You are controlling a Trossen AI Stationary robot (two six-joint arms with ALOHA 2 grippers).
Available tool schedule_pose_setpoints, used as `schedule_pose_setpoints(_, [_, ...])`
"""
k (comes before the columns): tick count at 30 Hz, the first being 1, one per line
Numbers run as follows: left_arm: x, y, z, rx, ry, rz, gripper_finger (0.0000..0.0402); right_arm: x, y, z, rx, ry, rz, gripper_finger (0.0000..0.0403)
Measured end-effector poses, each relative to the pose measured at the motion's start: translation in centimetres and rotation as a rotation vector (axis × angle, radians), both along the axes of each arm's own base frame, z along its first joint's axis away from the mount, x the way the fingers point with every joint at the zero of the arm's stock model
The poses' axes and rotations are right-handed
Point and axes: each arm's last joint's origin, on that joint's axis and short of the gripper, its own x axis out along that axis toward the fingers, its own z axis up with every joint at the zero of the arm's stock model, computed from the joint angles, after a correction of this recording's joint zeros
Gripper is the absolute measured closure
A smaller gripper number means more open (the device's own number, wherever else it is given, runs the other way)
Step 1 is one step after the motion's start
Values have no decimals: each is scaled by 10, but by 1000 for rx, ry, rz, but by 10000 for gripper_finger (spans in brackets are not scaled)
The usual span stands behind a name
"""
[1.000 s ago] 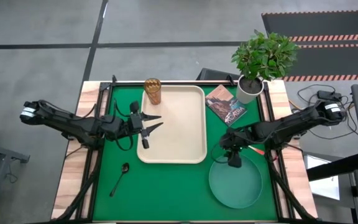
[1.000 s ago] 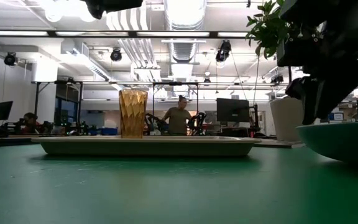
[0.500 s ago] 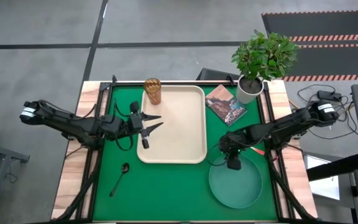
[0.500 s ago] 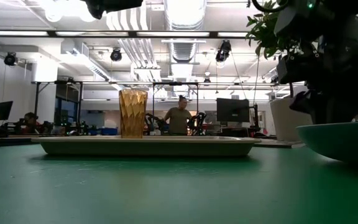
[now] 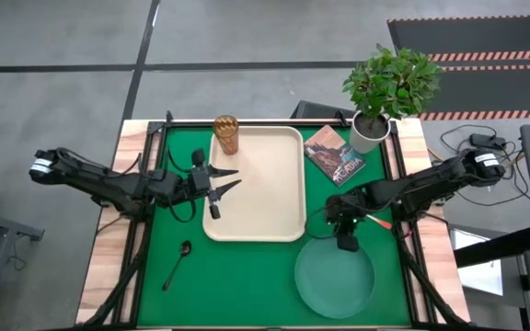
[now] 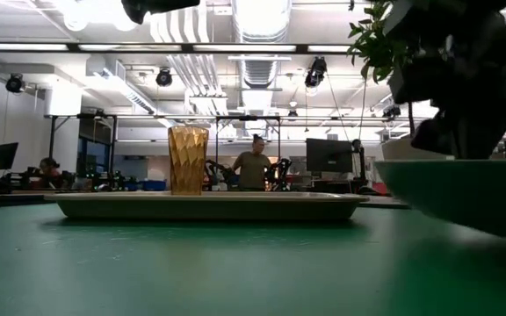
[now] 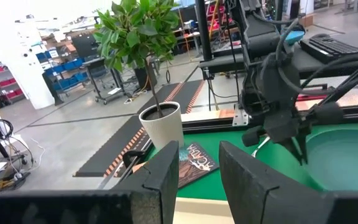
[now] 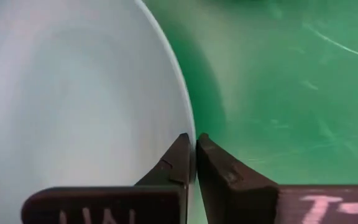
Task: Pick and place plate/cup/fork/spoon on tray
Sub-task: Put the green plate on the white tray to the bottom of the orange cup
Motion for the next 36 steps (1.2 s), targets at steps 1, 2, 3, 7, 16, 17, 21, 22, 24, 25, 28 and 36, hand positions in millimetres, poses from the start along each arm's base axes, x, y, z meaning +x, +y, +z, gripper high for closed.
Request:
schedule_pose_setpoints(1, [0,0,0,4,-3,0,305,1,1,4,16,-1,-4,393])
schedule_pose_setpoints(2, [0,0,1,8,-4,0,305,4,1,8,30,-7,-10,393])
schedule_pose_setpoints(3, [0,0,1,17,-2,0,305,6,2,12,46,-16,-18,393])
schedule_pose_setpoints(7, [0,0,1,24,0,0,305,18,5,34,113,-70,-36,394])
schedule_pose_setpoints(16, [-2,-3,-5,23,17,-18,305,55,1,92,-12,-274,-179,394])
schedule_pose_setpoints(17, [-3,-4,-5,22,13,-24,305,61,0,98,-19,-284,-191,394])
schedule_pose_setpoints(21, [-11,-8,0,12,-20,-47,305,84,-9,113,-42,-274,-212,394])
schedule_pose_setpoints(22, [-13,-8,0,9,-26,-54,305,90,-12,115,-52,-268,-212,394])
schedule_pose_setpoints(24, [-18,-10,1,4,-38,-66,305,103,-18,115,-80,-256,-200,394])
schedule_pose_setpoints(25, [-20,-10,1,3,-42,-72,305,109,-21,115,-90,-248,-201,394])
schedule_pose_setpoints(28, [-27,-11,5,-1,-60,-83,305,130,-36,111,-121,-226,-211,394])
schedule_pose_setpoints(36, [-36,-10,8,-1,-61,-89,305,173,-98,91,-218,-197,-311,394])
